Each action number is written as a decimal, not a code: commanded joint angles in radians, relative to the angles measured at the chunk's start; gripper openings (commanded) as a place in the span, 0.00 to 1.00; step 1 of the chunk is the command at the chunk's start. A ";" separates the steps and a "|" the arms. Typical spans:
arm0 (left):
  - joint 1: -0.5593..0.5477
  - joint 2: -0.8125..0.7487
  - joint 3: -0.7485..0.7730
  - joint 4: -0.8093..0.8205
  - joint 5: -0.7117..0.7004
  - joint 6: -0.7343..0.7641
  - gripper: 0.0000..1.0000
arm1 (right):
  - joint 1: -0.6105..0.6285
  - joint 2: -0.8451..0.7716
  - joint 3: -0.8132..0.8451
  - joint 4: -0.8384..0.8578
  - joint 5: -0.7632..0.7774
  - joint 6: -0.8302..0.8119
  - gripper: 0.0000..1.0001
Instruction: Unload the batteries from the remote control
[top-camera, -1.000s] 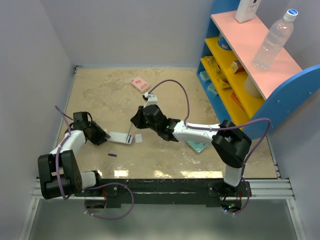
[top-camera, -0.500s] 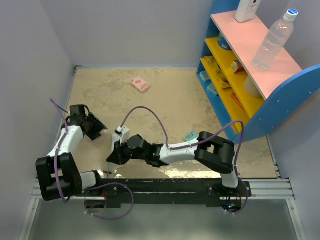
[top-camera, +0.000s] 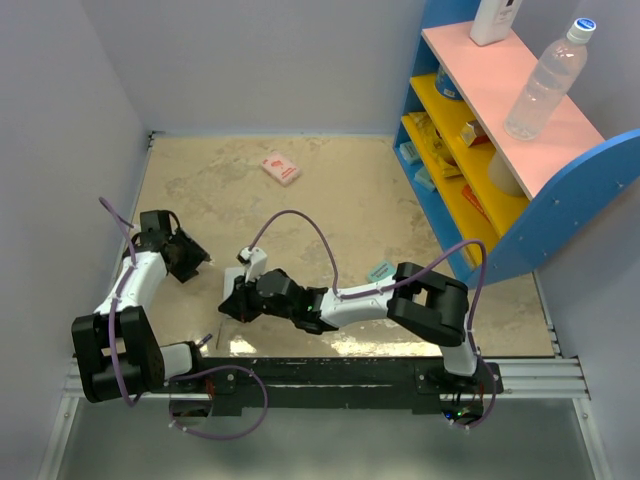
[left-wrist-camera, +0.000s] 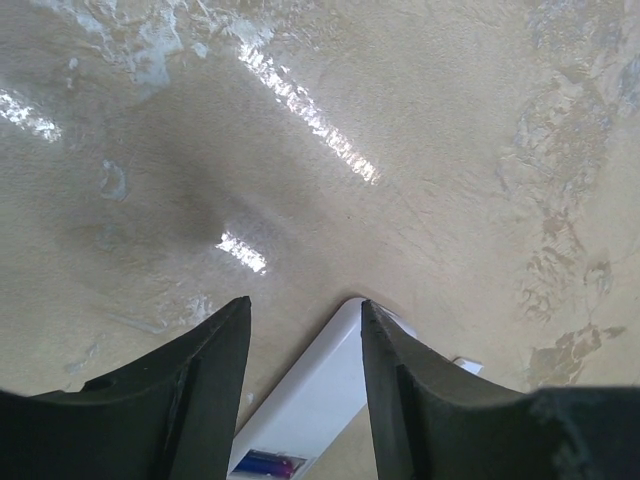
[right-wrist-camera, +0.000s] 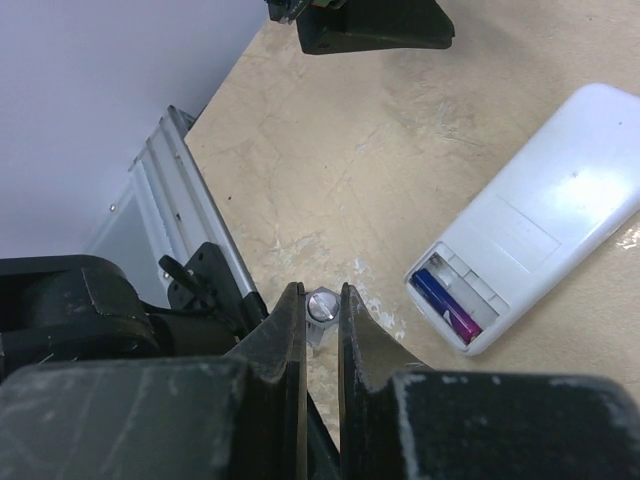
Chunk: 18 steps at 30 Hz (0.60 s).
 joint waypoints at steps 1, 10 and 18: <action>0.002 -0.021 0.003 0.007 -0.046 0.010 0.52 | 0.000 -0.051 -0.018 0.035 0.053 -0.023 0.00; 0.002 -0.033 0.035 -0.067 -0.287 -0.067 0.53 | 0.001 0.004 0.039 0.076 -0.021 0.020 0.00; 0.028 -0.009 0.058 -0.171 -0.468 -0.196 0.52 | 0.004 0.084 0.082 0.171 -0.016 0.050 0.00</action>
